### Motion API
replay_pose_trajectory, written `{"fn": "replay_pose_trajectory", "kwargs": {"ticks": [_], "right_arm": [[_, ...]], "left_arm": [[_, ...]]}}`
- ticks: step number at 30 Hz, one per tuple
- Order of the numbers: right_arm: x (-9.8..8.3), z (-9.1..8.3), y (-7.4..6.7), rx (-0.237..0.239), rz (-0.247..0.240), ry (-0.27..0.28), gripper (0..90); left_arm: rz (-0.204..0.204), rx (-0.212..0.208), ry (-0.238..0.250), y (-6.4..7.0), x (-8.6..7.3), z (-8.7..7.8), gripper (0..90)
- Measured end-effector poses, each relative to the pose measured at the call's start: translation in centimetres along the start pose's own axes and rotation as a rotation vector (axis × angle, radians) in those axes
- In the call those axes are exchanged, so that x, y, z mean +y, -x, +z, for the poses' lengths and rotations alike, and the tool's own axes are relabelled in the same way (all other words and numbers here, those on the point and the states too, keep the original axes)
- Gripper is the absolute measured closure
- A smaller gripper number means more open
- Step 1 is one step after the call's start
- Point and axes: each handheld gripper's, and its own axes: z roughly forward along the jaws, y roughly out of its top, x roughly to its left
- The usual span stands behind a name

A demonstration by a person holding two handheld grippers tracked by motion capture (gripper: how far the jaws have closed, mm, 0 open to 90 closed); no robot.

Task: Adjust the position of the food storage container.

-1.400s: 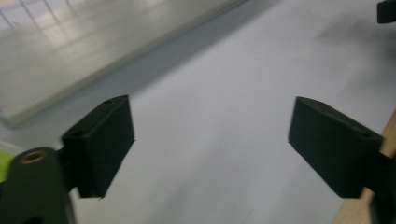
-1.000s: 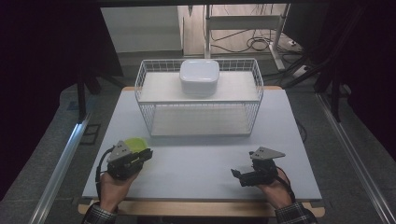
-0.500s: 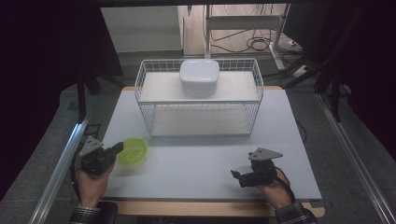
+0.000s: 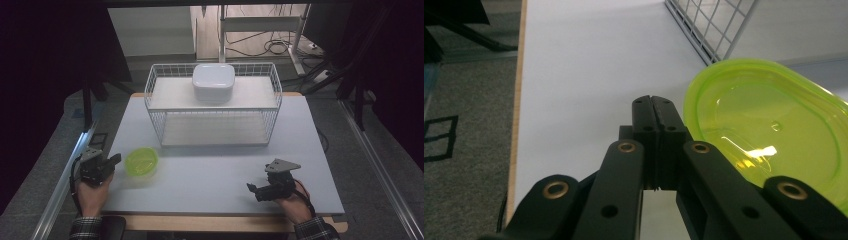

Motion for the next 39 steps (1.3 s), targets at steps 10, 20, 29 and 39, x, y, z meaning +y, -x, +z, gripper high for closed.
{"fn": "replay_pose_trajectory", "kwargs": {"ticks": [10,20,29,39], "right_arm": [[-0.1,0.2,0.0,0.001,-0.002,-0.013,3.7],[-0.1,0.3,-0.1,0.008,0.000,-0.025,3.7],[-0.2,0.4,0.0,0.012,0.000,-0.031,3.6],[-0.2,0.5,-0.1,0.016,-0.001,-0.041,3.7]], "left_arm": [[0.013,0.001,-0.040,0.9,0.1,1.1,89.8],[0.004,-0.034,-0.042,1.8,0.3,1.6,89.8],[0.049,-0.085,-0.056,4.3,0.6,2.4,89.8],[0.055,-0.120,-0.056,5.8,0.9,3.1,89.9]]}}
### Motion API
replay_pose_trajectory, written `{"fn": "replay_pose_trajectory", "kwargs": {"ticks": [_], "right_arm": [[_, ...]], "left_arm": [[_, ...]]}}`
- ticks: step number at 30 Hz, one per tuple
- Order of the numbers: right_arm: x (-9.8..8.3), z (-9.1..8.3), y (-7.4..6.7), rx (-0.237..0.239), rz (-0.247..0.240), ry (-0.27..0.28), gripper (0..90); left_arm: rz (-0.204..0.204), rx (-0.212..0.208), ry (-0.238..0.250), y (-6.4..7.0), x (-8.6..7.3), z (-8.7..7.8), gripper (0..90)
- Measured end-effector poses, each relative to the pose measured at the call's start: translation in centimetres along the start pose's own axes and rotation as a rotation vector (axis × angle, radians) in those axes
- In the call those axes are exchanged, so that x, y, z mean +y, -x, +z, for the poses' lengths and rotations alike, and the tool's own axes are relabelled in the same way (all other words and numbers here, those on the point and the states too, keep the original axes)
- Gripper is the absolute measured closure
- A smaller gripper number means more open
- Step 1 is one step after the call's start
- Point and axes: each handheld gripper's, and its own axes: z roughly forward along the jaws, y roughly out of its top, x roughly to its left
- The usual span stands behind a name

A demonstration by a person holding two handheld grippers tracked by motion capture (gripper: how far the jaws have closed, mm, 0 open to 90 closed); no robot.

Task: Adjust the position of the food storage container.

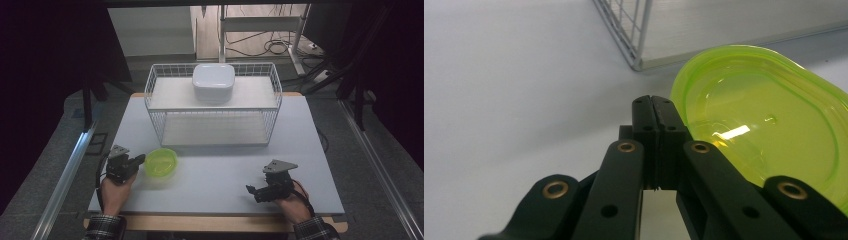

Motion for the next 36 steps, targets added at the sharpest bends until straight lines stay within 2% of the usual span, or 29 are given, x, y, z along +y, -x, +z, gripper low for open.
{"fn": "replay_pose_trajectory", "kwargs": {"ticks": [5,13,16,18,19,21,23,25,26,27,29,31,32,36], "right_arm": [[0.0,0.0,0.0,0.001,0.000,-0.002,3.7],[0.0,0.1,0.0,0.002,0.001,-0.006,3.7],[0.0,0.0,0.0,0.000,0.000,-0.004,3.6],[0.0,0.0,0.1,-0.002,0.002,0.000,3.6],[0.0,-0.1,0.1,-0.001,0.003,0.001,3.7],[0.0,-0.1,0.1,-0.002,0.004,0.002,3.6],[0.0,-0.1,0.1,-0.004,0.004,0.003,3.6],[0.0,-0.1,0.1,-0.005,0.004,0.004,3.7],[0.0,-0.1,0.1,-0.006,0.005,0.007,3.7],[0.0,-0.1,0.1,-0.006,0.005,0.007,3.7],[0.0,-0.2,0.1,-0.007,0.007,0.009,3.6],[0.0,-0.1,0.1,-0.006,0.007,0.008,3.6],[0.0,-0.1,0.1,-0.006,0.007,0.008,3.7],[0.0,-0.1,0.1,-0.006,0.004,0.007,3.7]], "left_arm": [[0.001,-0.025,-0.002,0.8,0.2,0.4,89.8],[0.050,-0.085,-0.016,3.2,0.7,1.6,89.8],[0.059,-0.083,-0.017,3.1,0.8,1.6,89.7],[0.019,-0.073,-0.006,2.2,0.7,1.0,88.7],[0.019,-0.073,-0.006,2.2,0.7,1.0,88.5],[0.022,-0.075,-0.016,1.8,0.5,0.7,88.5],[0.049,-0.089,-0.049,1.9,0.1,0.7,88.5],[0.081,-0.107,-0.086,2.3,-0.2,1.0,88.7],[0.112,-0.121,-0.113,2.8,-0.5,1.2,88.8],[0.112,-0.121,-0.113,2.8,-0.5,1.2,88.8],[0.147,-0.141,-0.146,3.5,-0.7,1.6,88.9],[0.149,-0.145,-0.154,3.7,-0.8,1.7,89.3],[0.129,-0.171,-0.160,3.8,-0.8,2.0,89.3],[0.121,-0.187,-0.156,3.8,-0.7,2.3,89.4]]}}
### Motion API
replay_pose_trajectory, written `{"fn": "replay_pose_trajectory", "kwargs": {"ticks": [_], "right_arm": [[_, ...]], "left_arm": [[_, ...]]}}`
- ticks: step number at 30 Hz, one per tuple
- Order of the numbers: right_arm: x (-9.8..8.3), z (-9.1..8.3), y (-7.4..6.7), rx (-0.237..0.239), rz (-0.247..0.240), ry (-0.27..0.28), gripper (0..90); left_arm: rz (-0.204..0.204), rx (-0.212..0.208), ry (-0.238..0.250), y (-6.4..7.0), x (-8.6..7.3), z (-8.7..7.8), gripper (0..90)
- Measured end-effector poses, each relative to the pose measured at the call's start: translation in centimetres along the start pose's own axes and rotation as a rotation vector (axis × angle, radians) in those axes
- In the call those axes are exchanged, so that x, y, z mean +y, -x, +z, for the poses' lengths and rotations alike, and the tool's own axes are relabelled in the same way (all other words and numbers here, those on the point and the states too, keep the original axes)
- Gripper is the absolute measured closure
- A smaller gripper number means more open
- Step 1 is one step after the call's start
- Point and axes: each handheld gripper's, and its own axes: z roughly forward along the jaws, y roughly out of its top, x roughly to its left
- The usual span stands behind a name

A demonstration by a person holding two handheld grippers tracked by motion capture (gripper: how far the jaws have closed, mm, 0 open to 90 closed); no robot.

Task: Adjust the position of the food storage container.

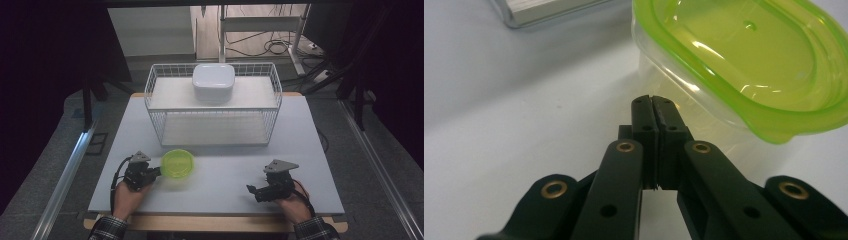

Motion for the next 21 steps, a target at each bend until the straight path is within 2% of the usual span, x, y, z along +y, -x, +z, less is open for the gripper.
{"fn": "replay_pose_trajectory", "kwargs": {"ticks": [11,13,21], "right_arm": [[0.0,0.1,0.0,-0.001,-0.002,-0.005,3.7],[0.0,0.1,-0.1,0.000,-0.003,-0.006,3.7],[0.0,0.2,-0.1,0.001,-0.002,-0.008,3.7]], "left_arm": [[0.044,-0.035,-0.015,1.6,1.0,1.7,89.3],[0.053,-0.056,-0.021,2.2,1.2,2.2,89.1],[0.103,-0.079,-0.033,4.1,1.7,3.5,88.1]]}}
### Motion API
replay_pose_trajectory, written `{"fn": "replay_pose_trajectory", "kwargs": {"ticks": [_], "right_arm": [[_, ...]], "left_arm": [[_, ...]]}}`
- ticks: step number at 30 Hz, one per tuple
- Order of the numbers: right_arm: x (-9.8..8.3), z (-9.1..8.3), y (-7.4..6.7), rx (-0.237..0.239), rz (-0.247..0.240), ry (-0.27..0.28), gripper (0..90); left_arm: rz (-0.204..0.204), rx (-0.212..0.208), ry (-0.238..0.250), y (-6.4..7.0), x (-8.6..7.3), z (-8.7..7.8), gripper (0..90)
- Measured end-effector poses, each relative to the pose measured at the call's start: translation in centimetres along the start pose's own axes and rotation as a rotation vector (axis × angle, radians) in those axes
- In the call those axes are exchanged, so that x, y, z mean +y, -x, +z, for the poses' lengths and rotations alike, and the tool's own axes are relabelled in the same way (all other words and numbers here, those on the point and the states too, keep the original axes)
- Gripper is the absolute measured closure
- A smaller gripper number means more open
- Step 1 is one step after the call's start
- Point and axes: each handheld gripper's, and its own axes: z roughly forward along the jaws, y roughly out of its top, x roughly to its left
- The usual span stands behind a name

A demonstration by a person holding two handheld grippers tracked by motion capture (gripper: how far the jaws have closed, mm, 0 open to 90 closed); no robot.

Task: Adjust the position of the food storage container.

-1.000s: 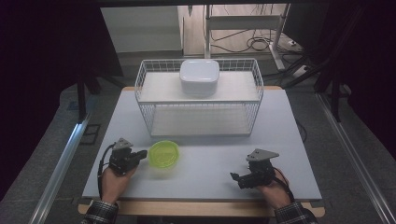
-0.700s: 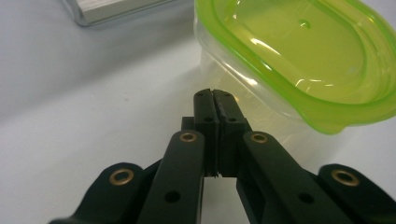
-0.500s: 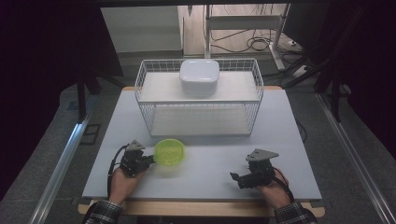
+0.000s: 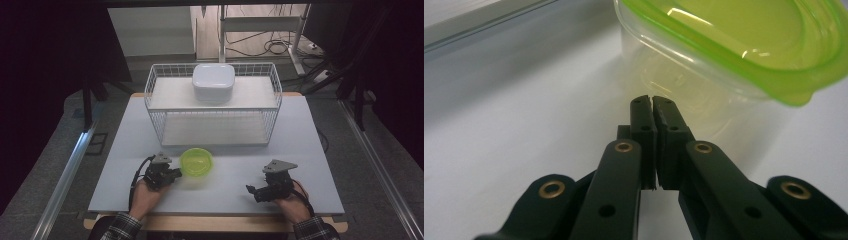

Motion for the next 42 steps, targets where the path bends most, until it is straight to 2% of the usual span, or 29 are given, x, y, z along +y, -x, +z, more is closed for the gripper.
{"fn": "replay_pose_trajectory", "kwargs": {"ticks": [6,9,15,18,21,27,30,32,33,38,39,42], "right_arm": [[0.0,0.0,0.0,0.003,0.000,-0.002,3.7],[0.0,0.0,0.0,0.004,0.000,-0.002,3.7],[0.0,0.0,0.0,0.006,0.000,-0.002,3.6],[0.0,0.0,0.0,0.007,0.002,-0.002,3.7],[0.0,0.0,0.0,0.007,0.001,-0.004,3.6],[0.0,0.1,0.0,0.007,-0.001,-0.006,3.7],[0.0,0.1,0.0,0.007,0.000,-0.005,3.7],[0.0,0.1,0.0,0.007,0.002,-0.003,3.7],[0.0,0.1,0.1,0.008,0.002,-0.004,3.7],[0.0,0.1,0.0,0.008,0.001,-0.004,3.6],[0.0,0.1,0.0,0.009,0.001,-0.005,3.7],[0.0,0.1,0.0,0.010,0.001,-0.003,3.7]], "left_arm": [[0.018,-0.013,-0.002,1.1,0.6,1.1,87.7],[0.043,-0.022,-0.012,1.9,1.0,1.9,87.4],[0.069,-0.017,-0.018,2.6,1.4,2.6,86.6],[0.073,0.001,-0.014,2.5,1.4,2.5,85.3],[0.045,0.039,0.019,1.8,1.6,2.1,85.2],[0.015,0.053,0.046,0.9,2.5,2.7,85.4],[0.026,0.052,0.038,0.8,3.0,3.5,85.8],[0.015,0.046,0.046,1.0,3.2,3.9,85.8],[0.029,0.045,0.034,1.0,3.4,4.1,85.8],[0.022,0.016,0.058,1.6,4.1,5.3,85.8],[0.037,0.009,0.051,1.9,4.3,5.7,85.8],[0.047,0.005,0.046,2.1,4.4,5.9,85.7]]}}
